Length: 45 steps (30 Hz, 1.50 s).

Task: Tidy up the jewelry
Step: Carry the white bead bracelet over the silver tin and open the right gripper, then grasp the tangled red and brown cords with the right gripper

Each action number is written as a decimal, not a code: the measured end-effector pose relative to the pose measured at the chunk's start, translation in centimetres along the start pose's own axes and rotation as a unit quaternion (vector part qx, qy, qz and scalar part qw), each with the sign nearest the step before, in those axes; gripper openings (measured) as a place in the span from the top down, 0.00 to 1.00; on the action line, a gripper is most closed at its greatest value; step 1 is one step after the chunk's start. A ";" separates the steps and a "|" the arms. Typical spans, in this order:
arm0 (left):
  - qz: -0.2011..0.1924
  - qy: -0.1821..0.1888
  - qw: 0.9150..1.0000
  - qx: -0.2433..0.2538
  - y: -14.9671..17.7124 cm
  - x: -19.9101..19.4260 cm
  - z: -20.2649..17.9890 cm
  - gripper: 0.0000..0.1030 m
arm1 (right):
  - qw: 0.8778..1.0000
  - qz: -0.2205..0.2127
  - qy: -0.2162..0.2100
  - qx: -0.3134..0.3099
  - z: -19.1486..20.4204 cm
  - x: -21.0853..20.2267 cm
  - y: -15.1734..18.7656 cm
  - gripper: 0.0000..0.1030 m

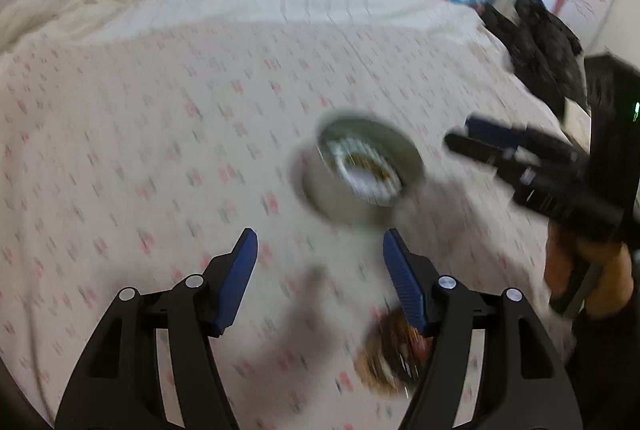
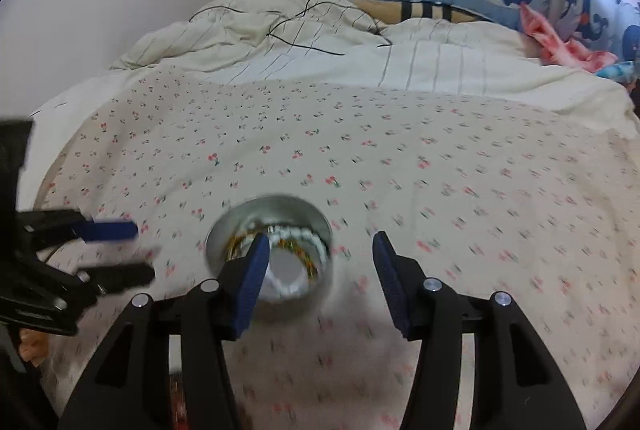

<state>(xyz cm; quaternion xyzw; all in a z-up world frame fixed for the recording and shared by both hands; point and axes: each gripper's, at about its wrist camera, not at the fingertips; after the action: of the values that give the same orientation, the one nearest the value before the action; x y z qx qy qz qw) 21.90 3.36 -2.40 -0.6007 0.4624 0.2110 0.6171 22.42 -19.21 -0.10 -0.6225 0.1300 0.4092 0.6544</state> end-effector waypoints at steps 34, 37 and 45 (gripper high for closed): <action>0.026 0.033 0.999 0.020 3.7 -0.4 -1.2 0.34 | 0.974 -0.025 -0.225 -0.023 4.2 -7.4 8.0 0.98; 0.024 0.026 0.999 0.035 3.8 -0.3 -1.7 0.33 | 0.970 -0.044 -0.237 0.013 2.7 -8.0 7.2 0.98; 0.024 0.028 0.998 0.053 4.1 -0.2 -2.5 0.32 | 0.999 0.034 -0.024 0.026 0.0 -5.1 7.3 0.98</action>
<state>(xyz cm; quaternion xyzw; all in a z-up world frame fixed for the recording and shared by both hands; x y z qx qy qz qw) 17.64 1.88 -4.07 -0.5617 0.5041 0.1845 0.6295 14.14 -21.91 -1.78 -0.5906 0.1460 0.4426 0.6588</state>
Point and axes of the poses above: each gripper's, at about its wrist camera, not at the fingertips, and x roughly the way its jaws point, z to its left, y to its underside, and after that the axes turned 6 degrees about -y, right-handed
